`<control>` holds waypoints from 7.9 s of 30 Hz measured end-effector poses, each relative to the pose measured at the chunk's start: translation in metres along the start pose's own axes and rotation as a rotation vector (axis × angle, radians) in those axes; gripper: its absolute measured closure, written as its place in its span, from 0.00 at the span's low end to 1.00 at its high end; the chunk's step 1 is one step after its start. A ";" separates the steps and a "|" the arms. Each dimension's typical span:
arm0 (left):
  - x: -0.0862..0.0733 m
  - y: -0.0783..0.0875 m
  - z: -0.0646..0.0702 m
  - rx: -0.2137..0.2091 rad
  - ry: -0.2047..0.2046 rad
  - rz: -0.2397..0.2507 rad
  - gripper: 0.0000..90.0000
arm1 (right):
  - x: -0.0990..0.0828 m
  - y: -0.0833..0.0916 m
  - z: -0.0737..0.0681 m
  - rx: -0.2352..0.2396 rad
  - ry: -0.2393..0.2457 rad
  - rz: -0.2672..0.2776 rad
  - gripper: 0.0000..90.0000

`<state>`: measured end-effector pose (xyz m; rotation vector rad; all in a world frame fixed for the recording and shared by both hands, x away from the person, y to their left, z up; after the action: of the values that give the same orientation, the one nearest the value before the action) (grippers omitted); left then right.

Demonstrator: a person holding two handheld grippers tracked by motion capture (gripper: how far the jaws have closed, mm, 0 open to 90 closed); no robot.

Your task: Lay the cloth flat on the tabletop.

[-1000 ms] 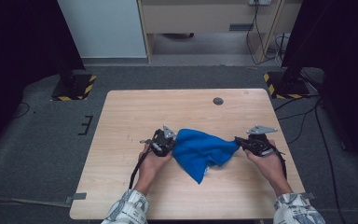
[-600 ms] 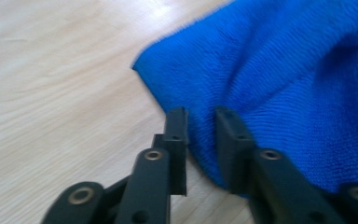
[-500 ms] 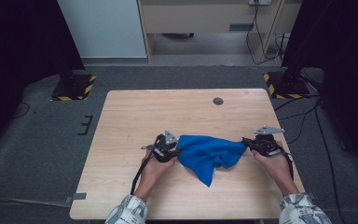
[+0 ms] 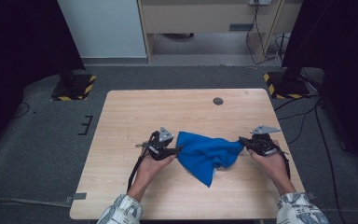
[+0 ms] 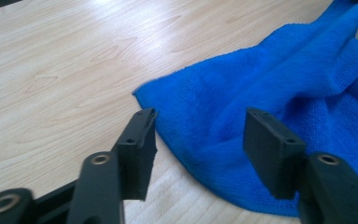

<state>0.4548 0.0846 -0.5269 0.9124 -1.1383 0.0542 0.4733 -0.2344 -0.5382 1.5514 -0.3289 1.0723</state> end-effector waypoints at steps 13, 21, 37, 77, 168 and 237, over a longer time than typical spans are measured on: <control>0.015 -0.039 -0.044 0.080 0.067 -0.035 0.51 | 0.004 -0.001 -0.009 0.012 0.028 0.006 0.97; 0.012 -0.065 -0.054 0.093 0.085 -0.069 0.49 | 0.001 -0.009 -0.017 0.026 0.018 -0.001 0.97; 0.007 -0.075 -0.050 0.061 0.090 -0.093 0.59 | 0.003 -0.010 -0.016 0.034 0.001 0.008 0.97; 0.049 0.046 -0.034 0.056 0.030 0.155 0.98 | 0.067 0.039 -0.028 0.070 -0.059 0.220 0.98; 0.128 0.163 -0.014 0.107 -0.081 0.185 0.98 | 0.162 0.128 -0.048 0.057 0.027 0.293 0.98; 0.005 0.080 -0.043 0.126 0.108 0.014 0.51 | 0.090 0.012 -0.099 0.126 0.025 0.042 0.84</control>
<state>0.4522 0.1625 -0.4804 1.0014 -1.0494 0.1869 0.4691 -0.1186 -0.4696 1.6475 -0.2824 1.1631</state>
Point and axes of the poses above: each handheld gripper's, and its own axes: y roughly backward along the jaws, x roughly out of its top, z roughly to its right, the point moved 6 cm from there along -y, roughly forward along the jaws, and after that the axes turned 10 degrees about -x, right-handed, at the moved point
